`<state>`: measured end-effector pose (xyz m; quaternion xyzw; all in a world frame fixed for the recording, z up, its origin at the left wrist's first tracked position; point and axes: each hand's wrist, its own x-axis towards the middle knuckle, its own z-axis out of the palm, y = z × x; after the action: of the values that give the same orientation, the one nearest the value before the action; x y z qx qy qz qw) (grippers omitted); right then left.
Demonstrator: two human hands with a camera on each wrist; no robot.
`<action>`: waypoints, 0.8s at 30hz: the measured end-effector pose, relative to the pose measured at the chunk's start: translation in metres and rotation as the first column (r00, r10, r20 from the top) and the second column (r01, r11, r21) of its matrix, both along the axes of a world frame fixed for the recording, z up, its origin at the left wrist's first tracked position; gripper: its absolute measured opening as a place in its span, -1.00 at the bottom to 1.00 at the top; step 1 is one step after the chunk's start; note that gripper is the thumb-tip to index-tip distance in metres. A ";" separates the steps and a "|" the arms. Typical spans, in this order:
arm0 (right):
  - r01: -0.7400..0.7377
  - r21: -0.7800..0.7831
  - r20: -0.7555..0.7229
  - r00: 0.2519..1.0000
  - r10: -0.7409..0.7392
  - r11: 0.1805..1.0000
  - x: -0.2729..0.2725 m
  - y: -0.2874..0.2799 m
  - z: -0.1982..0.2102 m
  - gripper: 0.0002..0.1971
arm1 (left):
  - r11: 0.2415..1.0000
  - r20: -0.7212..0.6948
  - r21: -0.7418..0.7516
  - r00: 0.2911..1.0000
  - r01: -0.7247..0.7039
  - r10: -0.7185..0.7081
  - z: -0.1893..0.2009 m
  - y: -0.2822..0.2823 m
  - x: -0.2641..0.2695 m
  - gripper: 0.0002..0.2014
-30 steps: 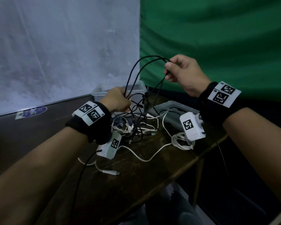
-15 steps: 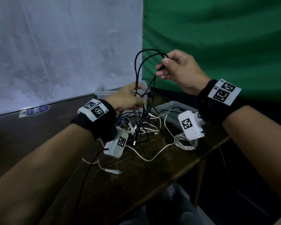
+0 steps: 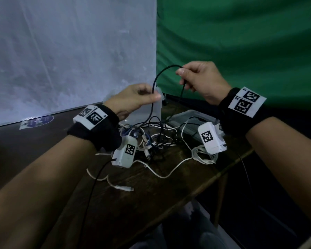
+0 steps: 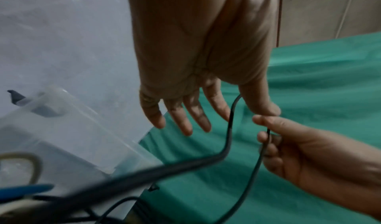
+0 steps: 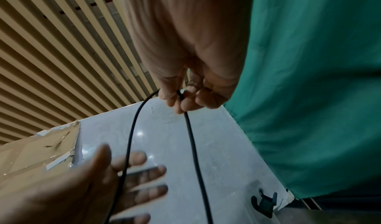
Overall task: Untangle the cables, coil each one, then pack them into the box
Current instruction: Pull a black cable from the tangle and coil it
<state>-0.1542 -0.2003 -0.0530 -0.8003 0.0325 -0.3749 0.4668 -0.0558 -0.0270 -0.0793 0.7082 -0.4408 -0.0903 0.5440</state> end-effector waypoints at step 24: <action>-0.120 0.240 -0.265 0.947 0.184 0.963 0.003 -0.012 -0.040 -0.76 | 0.924 -0.142 -0.073 0.921 -0.375 0.363 0.010 0.008 0.016 -0.79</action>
<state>-0.1512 -0.2125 -0.0933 -0.7892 0.0785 -0.2127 0.5707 -0.0396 -0.0192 -0.0695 0.7437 -0.2680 -0.0088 0.6123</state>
